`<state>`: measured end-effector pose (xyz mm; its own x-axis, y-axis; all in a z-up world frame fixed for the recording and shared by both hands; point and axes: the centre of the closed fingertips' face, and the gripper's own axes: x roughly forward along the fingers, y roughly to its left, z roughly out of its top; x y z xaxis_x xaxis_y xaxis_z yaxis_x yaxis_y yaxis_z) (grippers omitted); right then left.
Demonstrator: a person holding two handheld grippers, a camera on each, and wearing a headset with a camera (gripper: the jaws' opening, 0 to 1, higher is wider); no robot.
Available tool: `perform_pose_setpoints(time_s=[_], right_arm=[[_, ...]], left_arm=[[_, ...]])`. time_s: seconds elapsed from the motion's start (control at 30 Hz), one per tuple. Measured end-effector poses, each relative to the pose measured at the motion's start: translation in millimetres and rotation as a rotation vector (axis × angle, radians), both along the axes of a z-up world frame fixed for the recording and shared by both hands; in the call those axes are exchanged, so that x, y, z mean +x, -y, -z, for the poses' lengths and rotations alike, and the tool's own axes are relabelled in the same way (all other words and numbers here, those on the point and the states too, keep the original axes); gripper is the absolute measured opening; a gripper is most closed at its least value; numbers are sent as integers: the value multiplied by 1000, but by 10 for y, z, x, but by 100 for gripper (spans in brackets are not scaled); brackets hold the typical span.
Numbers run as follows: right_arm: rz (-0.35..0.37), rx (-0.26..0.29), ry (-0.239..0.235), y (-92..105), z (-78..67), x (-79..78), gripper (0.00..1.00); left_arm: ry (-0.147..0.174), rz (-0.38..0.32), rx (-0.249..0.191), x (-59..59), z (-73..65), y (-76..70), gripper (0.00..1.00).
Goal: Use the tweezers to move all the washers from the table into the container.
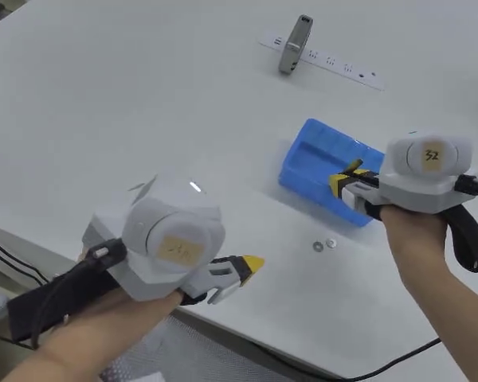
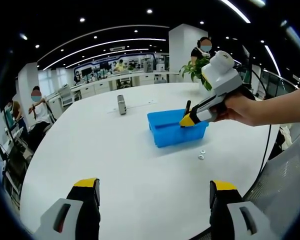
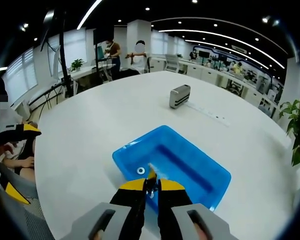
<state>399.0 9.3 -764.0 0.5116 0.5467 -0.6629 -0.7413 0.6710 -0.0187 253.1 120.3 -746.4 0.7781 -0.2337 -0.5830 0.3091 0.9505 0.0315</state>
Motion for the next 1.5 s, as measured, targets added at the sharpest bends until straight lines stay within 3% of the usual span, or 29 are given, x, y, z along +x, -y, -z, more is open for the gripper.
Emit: perform_pose_setpoints(time_s=[0.33,0.5,0.67,0.83,1.07,1.5], right_arm=[[-4,56,47,7,-362,-23,4],[-3,98,69,22,-575,-94,4],[-14,114,80,40,-688,-194,4],[-19,113,85,59,-705,-292,4],[-12,123,54,98,-640,-442,4],[8,114,-19,183,-400,-724,4]], left_arm=[[-4,4,1,-2,10,9,93],[5,4,3,3,-5,9,93],[9,6,3,5,-11,12,93],[10,9,7,3,-10,17,93],[9,5,6,5,-6,6,93],[4,7,9,3,0,9,93]])
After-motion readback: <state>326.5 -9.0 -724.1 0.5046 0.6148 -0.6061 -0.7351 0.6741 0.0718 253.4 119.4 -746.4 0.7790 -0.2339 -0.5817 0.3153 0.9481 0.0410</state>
